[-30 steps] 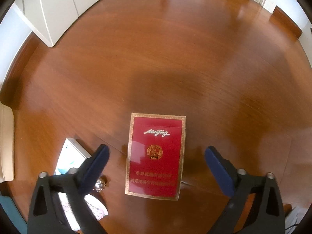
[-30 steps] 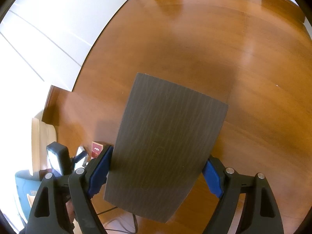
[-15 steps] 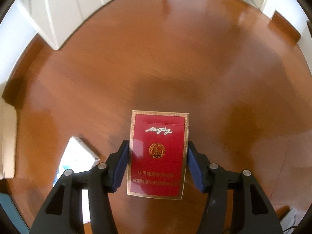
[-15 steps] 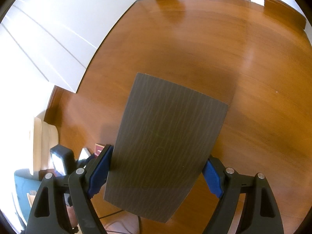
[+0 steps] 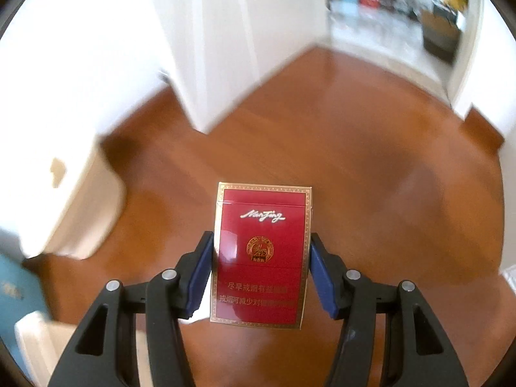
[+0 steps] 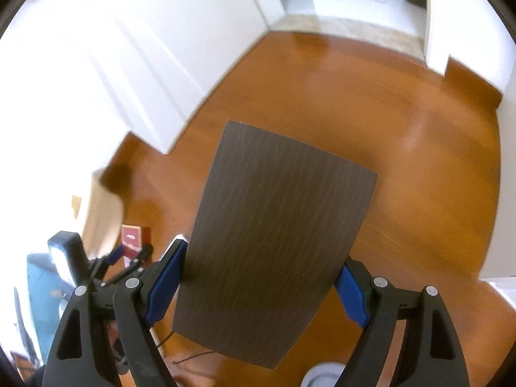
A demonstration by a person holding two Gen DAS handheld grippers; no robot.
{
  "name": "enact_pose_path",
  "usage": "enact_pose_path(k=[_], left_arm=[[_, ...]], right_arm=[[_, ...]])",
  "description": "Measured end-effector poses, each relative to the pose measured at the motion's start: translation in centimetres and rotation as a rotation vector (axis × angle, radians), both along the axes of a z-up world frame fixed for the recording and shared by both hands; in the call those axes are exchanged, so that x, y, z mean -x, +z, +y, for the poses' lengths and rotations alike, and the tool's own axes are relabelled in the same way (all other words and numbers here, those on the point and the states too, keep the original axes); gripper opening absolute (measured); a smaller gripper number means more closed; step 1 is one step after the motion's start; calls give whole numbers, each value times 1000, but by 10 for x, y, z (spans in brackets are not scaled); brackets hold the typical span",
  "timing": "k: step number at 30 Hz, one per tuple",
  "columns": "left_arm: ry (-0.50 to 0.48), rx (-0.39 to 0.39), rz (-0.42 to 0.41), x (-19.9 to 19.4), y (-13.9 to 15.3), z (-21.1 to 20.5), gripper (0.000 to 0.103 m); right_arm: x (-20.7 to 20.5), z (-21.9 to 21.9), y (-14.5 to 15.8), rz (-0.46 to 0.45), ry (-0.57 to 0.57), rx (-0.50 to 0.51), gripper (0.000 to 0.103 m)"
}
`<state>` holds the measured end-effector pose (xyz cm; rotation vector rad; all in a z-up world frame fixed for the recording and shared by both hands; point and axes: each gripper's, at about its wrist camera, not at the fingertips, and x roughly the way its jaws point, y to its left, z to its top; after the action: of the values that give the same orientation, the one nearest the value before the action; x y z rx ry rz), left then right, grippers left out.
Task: Collect trash
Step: 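Carry both items to the wastebasket and open both tools to drop them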
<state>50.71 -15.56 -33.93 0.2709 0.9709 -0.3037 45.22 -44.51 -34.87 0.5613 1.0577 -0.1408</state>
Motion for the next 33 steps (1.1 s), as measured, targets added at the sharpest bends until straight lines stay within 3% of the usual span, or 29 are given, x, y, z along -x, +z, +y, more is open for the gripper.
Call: enact_pose_path(k=[4,7,9,14,20,23,25,33], left_arm=[[104,27,-50,27,73,71,56],[220,31,-71,52,117,146,56],[296,18,-69,71,128,201,56],[415,-28,-43,92,126,287,56],[549,-16,56,93,92,344,57],[578,-24,90,92,76,363,64],[597,-9,104,101,75,365,80],[611,47,88,109,95,382,80]], right_arm=[[16,39,73,-66,61,5,85],[27,72,120,-104,119,-1,85],[32,100,148,-126,170,7,85],[48,152,191,-162,262,25,85],[63,196,203,-163,305,-2,85],[72,210,196,-148,310,-12,85],[74,218,186,-126,320,-13,85],[74,264,170,-95,374,16,85]])
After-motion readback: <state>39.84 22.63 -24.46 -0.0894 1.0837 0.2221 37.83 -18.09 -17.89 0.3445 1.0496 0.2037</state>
